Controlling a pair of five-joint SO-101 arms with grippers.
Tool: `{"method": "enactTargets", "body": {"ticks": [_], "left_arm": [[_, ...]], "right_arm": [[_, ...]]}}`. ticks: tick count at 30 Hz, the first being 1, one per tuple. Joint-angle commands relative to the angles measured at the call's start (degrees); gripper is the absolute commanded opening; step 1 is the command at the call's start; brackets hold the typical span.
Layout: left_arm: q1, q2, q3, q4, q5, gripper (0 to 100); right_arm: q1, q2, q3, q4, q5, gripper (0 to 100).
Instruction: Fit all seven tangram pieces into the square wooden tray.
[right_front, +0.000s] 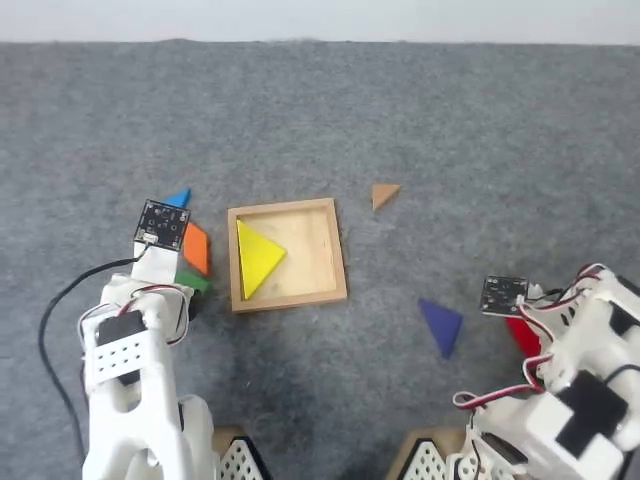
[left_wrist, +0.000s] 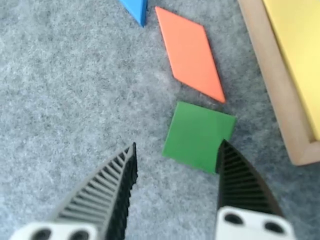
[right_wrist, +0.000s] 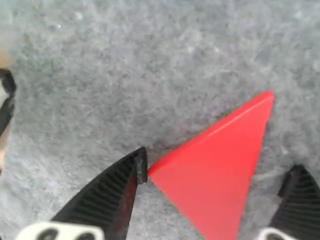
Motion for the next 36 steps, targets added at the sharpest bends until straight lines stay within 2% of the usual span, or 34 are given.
{"method": "enactTargets", "body": {"ticks": [1,22,28,36], "left_arm": [[0.0,-1.6,-0.2,-0.8,-1.1,25],[0.0,-1.6,-0.2,-0.4,-1.2,25],[0.0,-1.6,-0.2,-0.4,-1.2,25],[0.0,-1.6,-0.2,-0.3,-1.3,25]], "right_arm": [[0.4,0.5,-5.9,5.6,1.7,40.1],[2.2,1.0,-6.0,5.1,3.7,40.1],[2.6,1.0,-0.5,-1.3,3.8,40.1],[2.7,0.9,1.4,-4.2,3.8,40.1]]}}
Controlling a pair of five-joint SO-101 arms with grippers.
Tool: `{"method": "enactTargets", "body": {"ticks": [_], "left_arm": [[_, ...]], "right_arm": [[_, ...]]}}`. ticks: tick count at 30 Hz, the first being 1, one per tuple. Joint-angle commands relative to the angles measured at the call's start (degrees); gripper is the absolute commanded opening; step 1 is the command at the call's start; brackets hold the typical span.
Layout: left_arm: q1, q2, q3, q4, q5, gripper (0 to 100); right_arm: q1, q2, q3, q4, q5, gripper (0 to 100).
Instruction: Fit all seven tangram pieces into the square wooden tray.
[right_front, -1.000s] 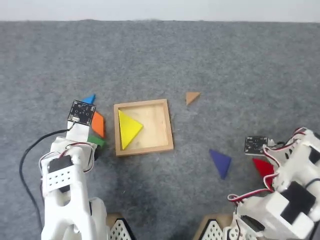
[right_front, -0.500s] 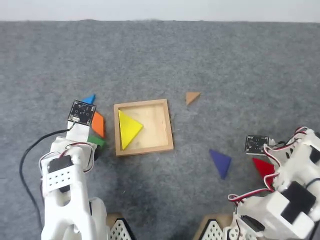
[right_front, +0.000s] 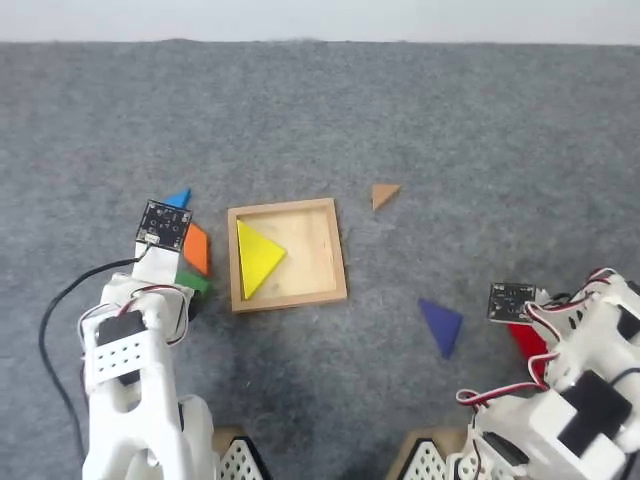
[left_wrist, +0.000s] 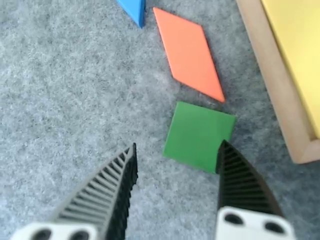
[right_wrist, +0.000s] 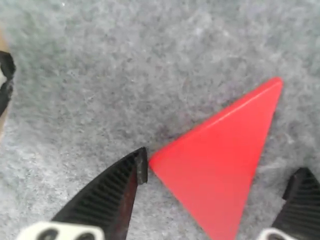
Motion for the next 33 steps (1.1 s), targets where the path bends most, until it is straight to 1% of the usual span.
{"method": "enactTargets", "body": {"ticks": [1,4,8,9,16,19,24,29,33], "left_arm": [[0.0,-1.6,-0.2,-0.3,-0.6,25],[0.0,-1.6,-0.2,-0.3,-0.6,25],[0.0,-1.6,-0.2,-0.2,-0.6,25],[0.0,-1.6,-0.2,-0.2,-0.6,25],[0.0,-1.6,-0.2,-0.2,-0.6,25],[0.0,-1.6,-0.2,-0.2,-0.6,25],[0.0,-1.6,-0.2,-0.2,-0.6,25],[0.0,-1.6,-0.2,-0.2,-0.6,25],[0.0,-1.6,-0.2,-0.2,-0.6,25]], "right_arm": [[0.4,1.1,0.3,-1.5,0.7,40.1],[0.4,1.1,0.4,-1.5,0.6,38.9],[0.4,1.2,0.4,-1.5,0.6,29.9],[0.4,1.2,0.4,-1.5,0.6,29.2],[0.4,1.2,0.4,-1.5,0.4,29.9],[0.4,1.0,-0.1,-1.5,-1.6,29.9],[0.4,0.6,-0.1,-1.5,-1.8,29.8],[0.4,0.6,-0.1,-1.4,-1.9,22.9],[0.4,0.6,-0.1,-1.4,-1.9,22.8]]}}
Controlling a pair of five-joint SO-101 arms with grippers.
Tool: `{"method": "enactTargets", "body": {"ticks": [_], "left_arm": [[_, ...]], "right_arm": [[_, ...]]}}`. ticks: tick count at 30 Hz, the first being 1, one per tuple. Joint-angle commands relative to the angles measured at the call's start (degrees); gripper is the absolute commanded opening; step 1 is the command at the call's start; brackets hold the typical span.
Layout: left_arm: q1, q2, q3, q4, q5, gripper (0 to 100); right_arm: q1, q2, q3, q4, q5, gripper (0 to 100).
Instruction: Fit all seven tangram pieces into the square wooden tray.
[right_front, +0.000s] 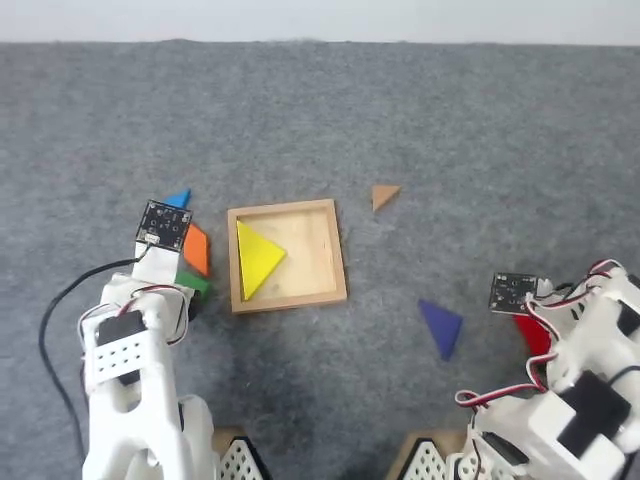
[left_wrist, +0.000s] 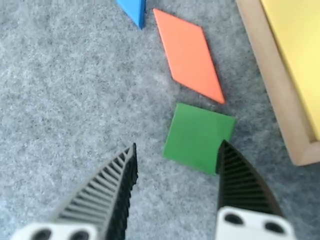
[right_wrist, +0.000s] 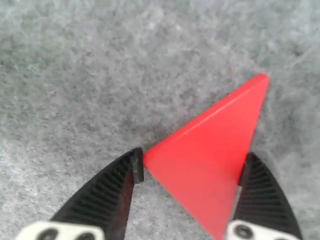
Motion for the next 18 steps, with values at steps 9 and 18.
{"method": "enactTargets", "body": {"ticks": [9,18], "left_arm": [[0.0,-1.6,-0.2,-0.2,-0.6,25],[0.0,-1.6,-0.2,-0.2,-0.6,25]], "right_arm": [[0.7,0.7,0.0,0.6,-3.3,22.4],[0.7,0.7,-0.4,0.9,-3.7,22.3]]}}
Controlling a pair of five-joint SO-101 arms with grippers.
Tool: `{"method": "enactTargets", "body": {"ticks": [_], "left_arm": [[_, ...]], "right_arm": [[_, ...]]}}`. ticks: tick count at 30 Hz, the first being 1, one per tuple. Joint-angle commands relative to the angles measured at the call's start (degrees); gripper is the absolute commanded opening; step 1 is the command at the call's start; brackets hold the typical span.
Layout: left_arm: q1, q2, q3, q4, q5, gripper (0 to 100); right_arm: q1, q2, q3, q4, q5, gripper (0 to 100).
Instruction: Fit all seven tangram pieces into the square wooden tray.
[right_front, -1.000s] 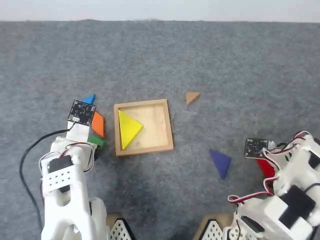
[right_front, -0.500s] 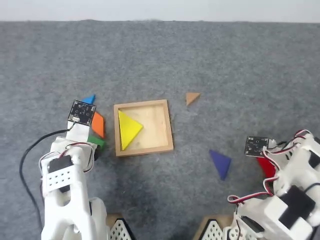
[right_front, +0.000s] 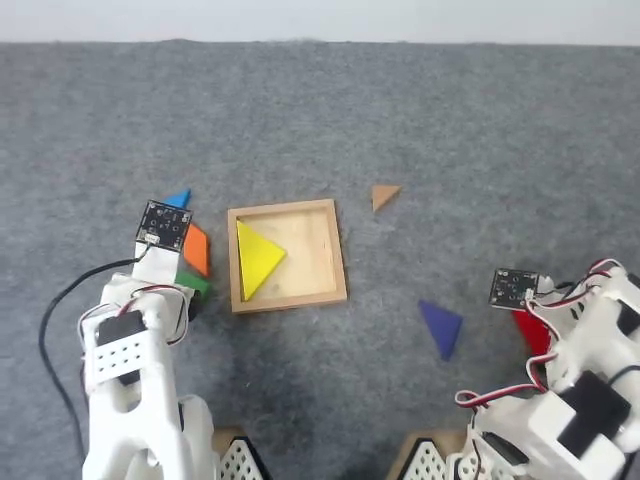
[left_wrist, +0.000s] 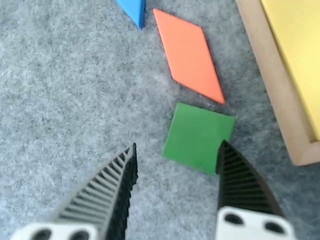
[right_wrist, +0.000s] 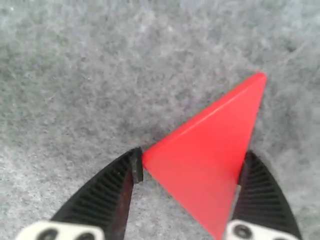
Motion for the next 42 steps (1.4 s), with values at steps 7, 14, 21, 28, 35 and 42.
{"method": "enactTargets", "body": {"ticks": [7,14,21,28,35,42], "left_arm": [[0.0,-1.6,-0.2,-0.2,-0.6,25],[0.0,-1.6,-0.2,-0.2,-0.6,25],[0.0,-1.6,-0.2,-0.2,-0.6,25],[0.0,-1.6,-0.2,-0.2,-0.6,25],[0.0,-1.6,-0.2,-0.2,-0.6,25],[0.0,-1.7,-0.2,-0.2,-0.6,25]], "right_arm": [[0.7,-6.2,0.0,6.0,-0.7,22.3],[0.6,-12.2,0.1,8.4,-1.0,22.3],[0.6,-15.9,-0.1,12.0,-1.0,22.3],[-0.8,-20.9,-0.3,11.9,-5.1,22.3],[-10.6,-24.4,-0.3,11.9,-16.6,21.0],[-25.1,-25.0,-0.4,11.5,-25.3,12.4]]}}
